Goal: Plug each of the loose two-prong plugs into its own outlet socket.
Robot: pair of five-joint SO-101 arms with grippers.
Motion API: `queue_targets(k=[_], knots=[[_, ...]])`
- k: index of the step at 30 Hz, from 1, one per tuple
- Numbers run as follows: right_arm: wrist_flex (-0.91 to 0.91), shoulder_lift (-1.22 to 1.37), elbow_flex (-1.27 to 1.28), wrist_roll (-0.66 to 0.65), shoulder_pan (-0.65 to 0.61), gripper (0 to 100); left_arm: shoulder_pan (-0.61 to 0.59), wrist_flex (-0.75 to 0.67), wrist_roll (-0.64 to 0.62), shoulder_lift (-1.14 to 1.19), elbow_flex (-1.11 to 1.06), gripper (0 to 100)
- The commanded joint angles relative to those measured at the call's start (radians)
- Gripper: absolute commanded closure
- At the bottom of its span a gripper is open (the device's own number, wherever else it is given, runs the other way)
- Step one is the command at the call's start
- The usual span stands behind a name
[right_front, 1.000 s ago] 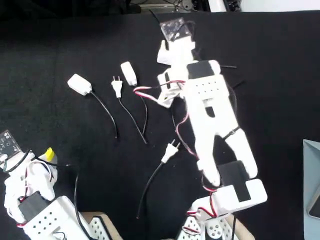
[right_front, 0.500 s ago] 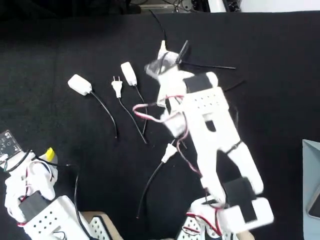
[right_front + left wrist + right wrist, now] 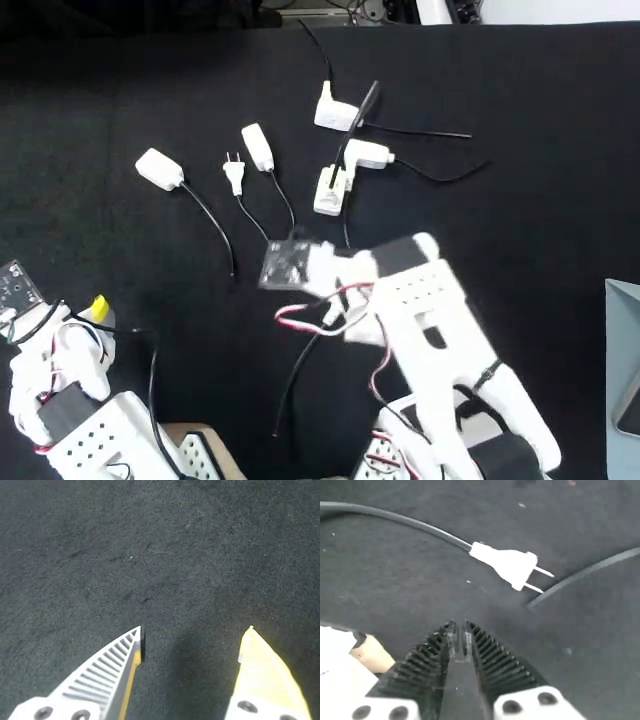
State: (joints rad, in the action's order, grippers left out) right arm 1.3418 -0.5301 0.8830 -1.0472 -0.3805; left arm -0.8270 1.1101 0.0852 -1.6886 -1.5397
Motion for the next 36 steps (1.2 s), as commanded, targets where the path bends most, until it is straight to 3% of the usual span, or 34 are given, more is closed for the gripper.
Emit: queue_targets(k=[1,5,18,25,28,36], knots=[[-0.021,-0.028,0.019,-0.02,-0.075,92.6,-0.001,-0.021,0.008,-0.008,0.005,69],[-0.052,-0.027,0.022,-0.023,-0.086,81.3,-0.001,-0.021,0.008,-0.008,0.005,69],[-0.338,-0.027,0.186,-0.106,-0.087,70.6,0.001,-0.021,0.008,-0.008,0.005,69],[-0.382,0.087,0.179,-0.1,-0.172,70.9,0.001,-0.021,0.008,-0.008,0.005,69],[-0.407,0.188,0.137,-0.031,-0.189,72.0,0.001,-0.021,0.008,-0.008,0.005,69],[-0.407,0.366,0.065,-0.029,-0.189,92.6,0.001,-0.021,0.008,-0.008,0.004,69]])
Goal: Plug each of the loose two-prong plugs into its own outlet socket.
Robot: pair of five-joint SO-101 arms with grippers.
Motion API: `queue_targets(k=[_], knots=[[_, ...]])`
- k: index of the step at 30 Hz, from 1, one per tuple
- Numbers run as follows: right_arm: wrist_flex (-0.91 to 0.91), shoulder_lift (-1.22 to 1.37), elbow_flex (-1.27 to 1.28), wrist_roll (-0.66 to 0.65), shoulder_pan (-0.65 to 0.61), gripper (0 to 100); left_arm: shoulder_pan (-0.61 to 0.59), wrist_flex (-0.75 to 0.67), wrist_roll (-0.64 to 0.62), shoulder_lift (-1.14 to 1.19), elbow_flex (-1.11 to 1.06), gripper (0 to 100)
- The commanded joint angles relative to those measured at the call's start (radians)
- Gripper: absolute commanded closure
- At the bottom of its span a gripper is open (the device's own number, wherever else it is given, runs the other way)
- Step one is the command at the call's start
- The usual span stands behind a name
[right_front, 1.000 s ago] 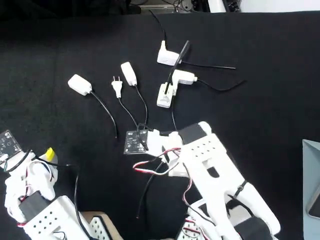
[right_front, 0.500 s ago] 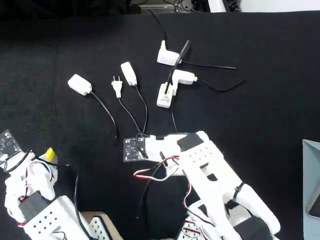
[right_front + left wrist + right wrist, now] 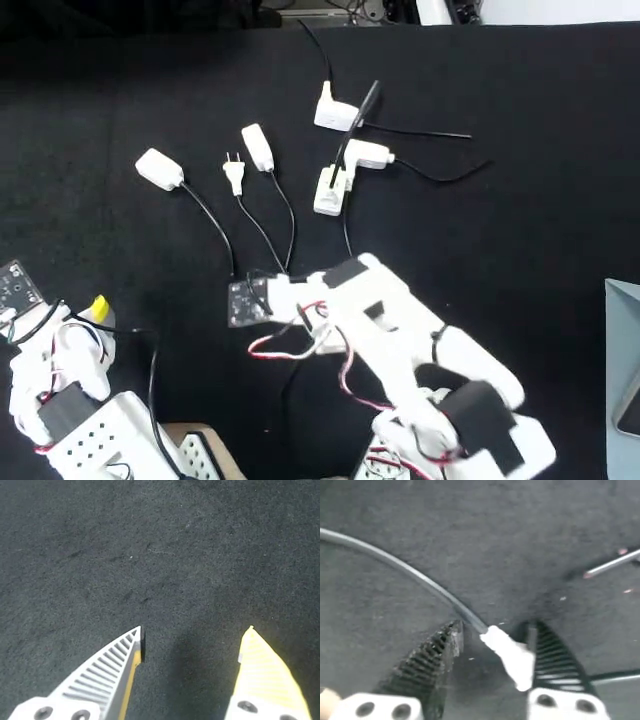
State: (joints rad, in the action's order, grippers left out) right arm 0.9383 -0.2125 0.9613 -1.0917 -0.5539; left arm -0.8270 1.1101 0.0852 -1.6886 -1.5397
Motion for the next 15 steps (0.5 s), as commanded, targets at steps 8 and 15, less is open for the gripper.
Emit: queue_targets(k=[8,15], knots=[[0.005,0.062,-0.134,0.086,0.095,98.7,0.001,-0.021,0.008,-0.008,0.004,69],[0.005,0.065,-0.259,0.443,0.149,98.7,0.001,-0.021,0.008,-0.008,0.004,69]])
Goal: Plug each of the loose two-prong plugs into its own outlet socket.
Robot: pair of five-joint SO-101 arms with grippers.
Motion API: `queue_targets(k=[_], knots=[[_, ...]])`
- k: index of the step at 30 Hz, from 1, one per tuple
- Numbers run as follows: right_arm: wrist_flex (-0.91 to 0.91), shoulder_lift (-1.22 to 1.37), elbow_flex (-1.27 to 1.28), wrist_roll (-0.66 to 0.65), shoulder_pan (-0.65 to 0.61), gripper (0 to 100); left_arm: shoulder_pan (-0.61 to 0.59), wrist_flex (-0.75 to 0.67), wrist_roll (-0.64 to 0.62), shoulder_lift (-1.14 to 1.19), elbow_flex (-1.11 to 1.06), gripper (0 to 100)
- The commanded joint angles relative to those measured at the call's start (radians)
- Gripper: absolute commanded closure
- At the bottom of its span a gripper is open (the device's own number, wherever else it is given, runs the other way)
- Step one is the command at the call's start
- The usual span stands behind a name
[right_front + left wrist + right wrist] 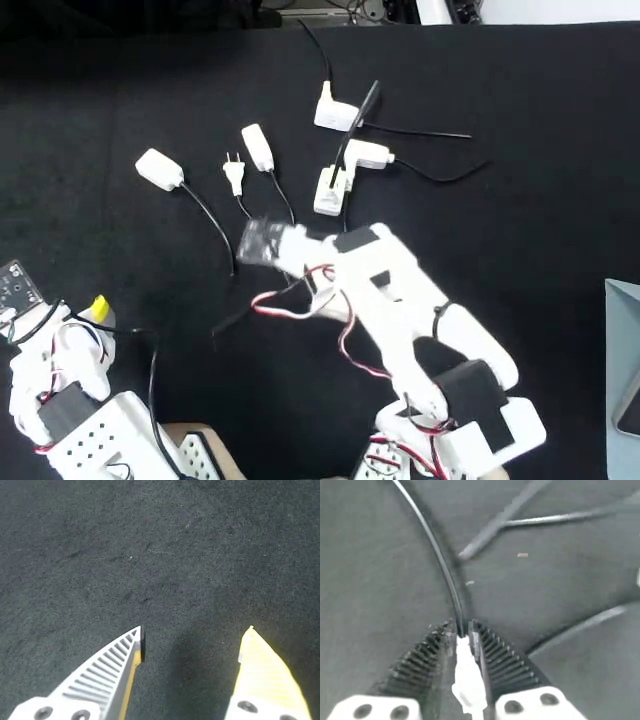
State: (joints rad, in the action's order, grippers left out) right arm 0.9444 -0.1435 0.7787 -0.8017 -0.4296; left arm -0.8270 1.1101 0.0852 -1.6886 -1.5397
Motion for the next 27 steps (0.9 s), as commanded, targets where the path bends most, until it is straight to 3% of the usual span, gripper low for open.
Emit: queue_targets(k=[1,5,9,14,27], knots=[[-0.002,-0.002,-0.087,0.207,0.025,98.7,0.001,-0.021,0.008,-0.008,0.004,69],[0.006,0.002,-0.091,0.384,0.005,91.4,0.001,-0.021,0.008,-0.008,0.004,69],[0.133,-0.007,-0.105,0.404,0.002,79.3,0.001,-0.021,0.008,-0.008,0.004,69],[0.247,-0.021,-0.171,0.402,0.037,83.8,0.001,-0.021,0.008,-0.008,0.004,69],[0.247,0.173,-0.182,0.336,0.066,84.2,-0.001,-0.021,0.008,-0.008,0.004,69]])
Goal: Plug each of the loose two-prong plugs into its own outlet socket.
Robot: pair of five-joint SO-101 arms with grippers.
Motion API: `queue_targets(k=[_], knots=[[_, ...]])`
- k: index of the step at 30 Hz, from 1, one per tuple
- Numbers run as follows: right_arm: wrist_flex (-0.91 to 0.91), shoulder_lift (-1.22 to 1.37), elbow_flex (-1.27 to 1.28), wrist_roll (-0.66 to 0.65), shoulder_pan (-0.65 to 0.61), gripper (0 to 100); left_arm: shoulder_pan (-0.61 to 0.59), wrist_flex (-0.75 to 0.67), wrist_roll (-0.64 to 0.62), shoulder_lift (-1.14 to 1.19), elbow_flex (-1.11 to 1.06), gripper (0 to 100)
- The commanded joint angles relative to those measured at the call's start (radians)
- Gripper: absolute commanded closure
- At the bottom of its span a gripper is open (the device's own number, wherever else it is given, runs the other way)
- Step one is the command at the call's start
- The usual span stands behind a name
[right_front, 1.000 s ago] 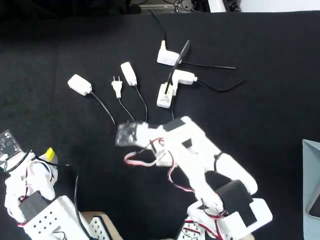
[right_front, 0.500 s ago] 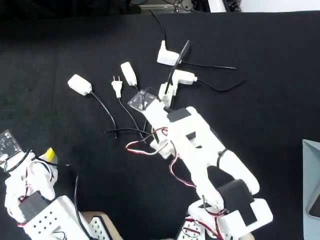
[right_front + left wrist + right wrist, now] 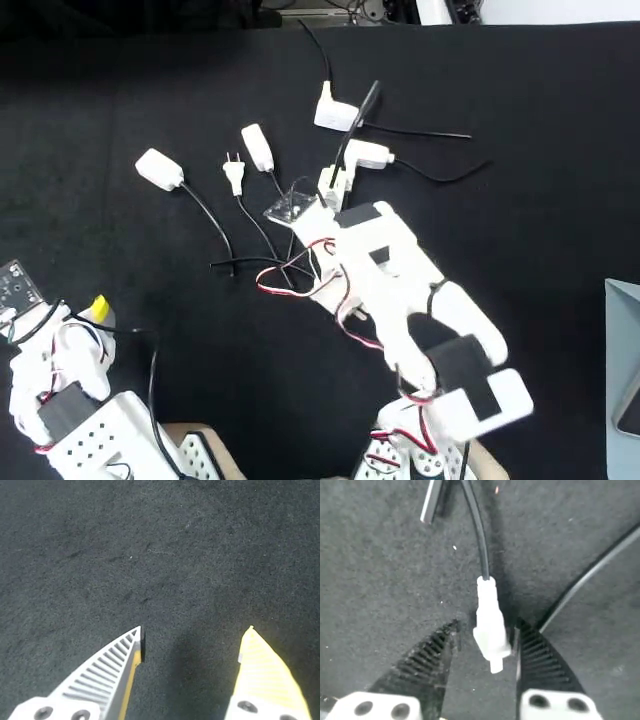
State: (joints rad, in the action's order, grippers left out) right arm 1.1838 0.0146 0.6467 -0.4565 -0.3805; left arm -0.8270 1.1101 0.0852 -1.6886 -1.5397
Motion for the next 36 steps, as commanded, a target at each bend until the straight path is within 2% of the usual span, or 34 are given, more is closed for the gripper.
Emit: queue_targets(k=[1,7,13,24,31,36], knots=[[0.008,0.016,-0.05,-0.011,0.017,84.4,-0.001,-0.021,0.008,-0.008,0.004,69],[0.014,-0.033,-0.061,-0.012,0.014,94.8,-0.001,-0.021,0.008,-0.008,0.004,69],[0.017,-0.061,-0.047,-0.006,0.014,87.4,-0.001,-0.021,0.008,-0.008,0.004,69],[0.006,-0.056,-0.039,-0.006,0.011,88.2,-0.001,-0.021,0.008,-0.008,0.004,69],[-0.063,0.056,-0.058,-0.005,0.011,88.5,-0.001,-0.021,0.008,-0.008,0.004,69],[-0.026,0.038,-0.087,-0.005,0.015,88.5,-0.001,-0.021,0.008,-0.008,0.004,69]])
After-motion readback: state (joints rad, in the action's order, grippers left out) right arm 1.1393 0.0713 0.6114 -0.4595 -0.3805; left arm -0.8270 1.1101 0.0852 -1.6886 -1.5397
